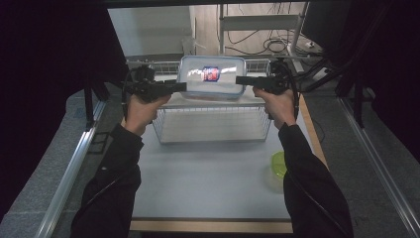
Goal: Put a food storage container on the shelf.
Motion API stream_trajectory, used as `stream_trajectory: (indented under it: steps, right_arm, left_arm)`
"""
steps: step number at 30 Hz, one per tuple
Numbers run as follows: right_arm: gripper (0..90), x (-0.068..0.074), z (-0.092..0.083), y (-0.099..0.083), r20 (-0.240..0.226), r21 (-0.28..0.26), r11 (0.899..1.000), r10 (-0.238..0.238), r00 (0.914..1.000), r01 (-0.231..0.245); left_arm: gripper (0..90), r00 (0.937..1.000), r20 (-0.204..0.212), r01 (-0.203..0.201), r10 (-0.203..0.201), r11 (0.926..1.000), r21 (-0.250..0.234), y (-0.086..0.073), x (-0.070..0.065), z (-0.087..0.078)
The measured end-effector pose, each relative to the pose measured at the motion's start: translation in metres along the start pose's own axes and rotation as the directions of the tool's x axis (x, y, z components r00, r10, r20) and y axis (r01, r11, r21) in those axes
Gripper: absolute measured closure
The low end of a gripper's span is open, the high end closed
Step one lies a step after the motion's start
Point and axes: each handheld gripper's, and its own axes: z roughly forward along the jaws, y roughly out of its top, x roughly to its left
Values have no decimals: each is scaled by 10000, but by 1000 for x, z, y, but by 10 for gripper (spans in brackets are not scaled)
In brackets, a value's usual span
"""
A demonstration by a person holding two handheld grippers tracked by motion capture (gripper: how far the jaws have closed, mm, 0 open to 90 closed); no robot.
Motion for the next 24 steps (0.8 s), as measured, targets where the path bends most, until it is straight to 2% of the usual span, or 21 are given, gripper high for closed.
stream_trajectory:
  steps: [2,4,5,6,8,11,13,14,15,17,18,20,23,24]
  right_arm:
    - [391,4,1,2,569,71,9983,-574,9967,571]
    - [365,9,2,2,1106,116,9936,-1131,9874,1125]
    - [359,11,2,2,1285,152,9905,-1373,9822,1365]
    - [360,14,1,2,1490,161,9865,-1638,9752,1632]
    - [366,16,-2,2,1689,124,9817,-1893,9673,1900]
    - [436,21,-10,-3,1575,51,9765,-2134,9642,2153]
    - [524,26,-16,-9,1656,123,9686,-2470,9548,2484]
    - [524,26,-16,-9,1656,123,9686,-2470,9548,2484]
    - [643,31,-21,-17,1821,141,9583,-2831,9416,2854]
    - [746,32,-24,-24,1730,171,9543,-2966,9392,2982]
    - [802,33,-24,-28,1663,231,9524,-3035,9382,3039]
    - [873,34,-21,-33,1546,470,9455,-3256,9328,3222]
    - [897,36,-11,-39,1518,835,9353,-3531,9232,3439]
    - [896,37,-7,-40,1507,907,9345,-3545,9228,3441]
  left_arm:
    - [371,9999,-108,-42,39,9995,-322,0,-1,-1]
    - [321,9978,-462,-499,481,9980,-383,1,-4,-2]
    - [298,9946,-710,-788,758,9961,-400,1,-6,-3]
    - [282,9931,-782,-912,877,9950,-416,0,-7,-5]
    - [274,9886,-938,-1226,1175,9912,-498,-1,-10,-9]
    - [288,9826,-1132,-1539,1471,9866,-540,-7,-17,-18]
    - [334,9786,-1196,-1765,1675,9819,-693,-16,-24,-26]
    - [365,9786,-1196,-1765,1675,9819,-693,-16,-24,-26]
    - [417,9720,-1503,-1924,1805,9789,-686,-25,-31,-31]
    - [546,9579,-1863,-2300,2185,9722,-425,-35,-38,-32]
    - [608,9542,-1894,-2402,2316,9704,-238,-39,-41,-30]
    - [720,9509,-1847,-2504,2485,9680,131,-45,-42,-25]
    - [814,9540,-1725,-2417,2452,9695,414,-46,-40,-13]
    - [823,9550,-1722,-2376,2416,9704,434,-45,-40,-9]
